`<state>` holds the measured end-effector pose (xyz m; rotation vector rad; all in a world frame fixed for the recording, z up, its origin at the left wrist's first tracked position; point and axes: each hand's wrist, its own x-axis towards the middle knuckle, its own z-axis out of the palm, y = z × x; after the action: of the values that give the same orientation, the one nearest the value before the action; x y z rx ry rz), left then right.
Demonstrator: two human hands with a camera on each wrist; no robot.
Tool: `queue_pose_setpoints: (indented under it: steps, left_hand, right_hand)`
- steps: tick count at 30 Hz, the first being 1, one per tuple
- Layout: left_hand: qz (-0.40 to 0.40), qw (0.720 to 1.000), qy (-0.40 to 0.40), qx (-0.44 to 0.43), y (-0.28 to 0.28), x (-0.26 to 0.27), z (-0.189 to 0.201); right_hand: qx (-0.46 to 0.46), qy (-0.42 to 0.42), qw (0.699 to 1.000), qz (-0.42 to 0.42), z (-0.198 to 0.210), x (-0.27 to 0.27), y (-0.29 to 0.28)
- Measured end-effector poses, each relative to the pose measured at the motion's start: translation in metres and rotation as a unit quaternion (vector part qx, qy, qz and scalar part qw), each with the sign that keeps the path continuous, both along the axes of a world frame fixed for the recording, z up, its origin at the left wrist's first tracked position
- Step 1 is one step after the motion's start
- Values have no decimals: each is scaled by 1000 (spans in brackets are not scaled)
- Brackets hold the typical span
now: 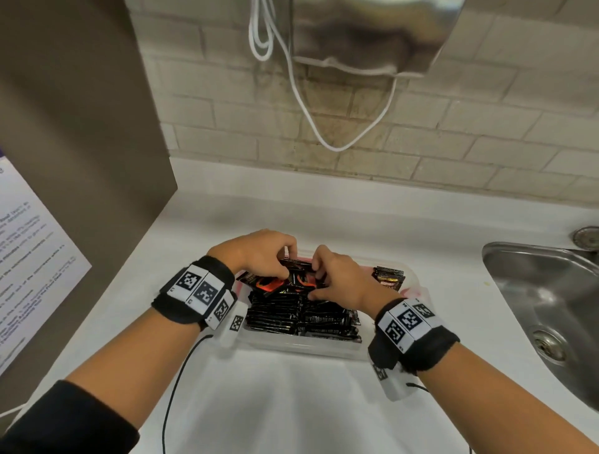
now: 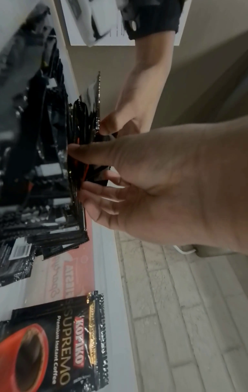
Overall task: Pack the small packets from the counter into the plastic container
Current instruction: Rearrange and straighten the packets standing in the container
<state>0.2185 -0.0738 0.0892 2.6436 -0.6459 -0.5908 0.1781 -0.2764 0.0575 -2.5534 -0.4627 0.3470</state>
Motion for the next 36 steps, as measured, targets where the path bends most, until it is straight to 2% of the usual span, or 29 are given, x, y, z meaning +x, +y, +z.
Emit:
queue_pose_setpoints:
  steps: [4,9,13,17,20,23,27,31,34,36]
  left_hand:
    - [-1,996,-86,-21,2,-2,-2]
    - [17,982,-155,-110,5,-6,-5]
    - [22,964,-177,-196,1,-9,9]
    - [-14,953,-174,-248,-15,-13,29]
    - [-47,946,-182,-262,-32,-18,39]
    - [-83,935,-204,-278,-52,-24,43]
    - [-93,923,-223,-300,-76,-30,43]
    - [-76,930,-199,-300,-97,-39,38]
    - [-73,922,-126,-360,-105,-47,37]
    - [-89,912,-75,-393,-108,-51,37]
  right_hand:
    - [29,-15,999,-14,3,1,-7]
    - [106,-68,990,-63,10,-3,-20]
    - [179,-10,975,-128,19,-9,-36]
    - [247,63,954,-157,33,-14,-43]
    - [305,134,929,-161,46,-18,-45]
    - [397,201,885,-137,58,-25,-50]
    - [469,201,849,-140,64,-34,-59]
    - [527,173,820,-141,63,-42,-71]
    - [542,156,812,-150,59,-46,-82]
    - [530,132,819,-175,56,-47,-89]
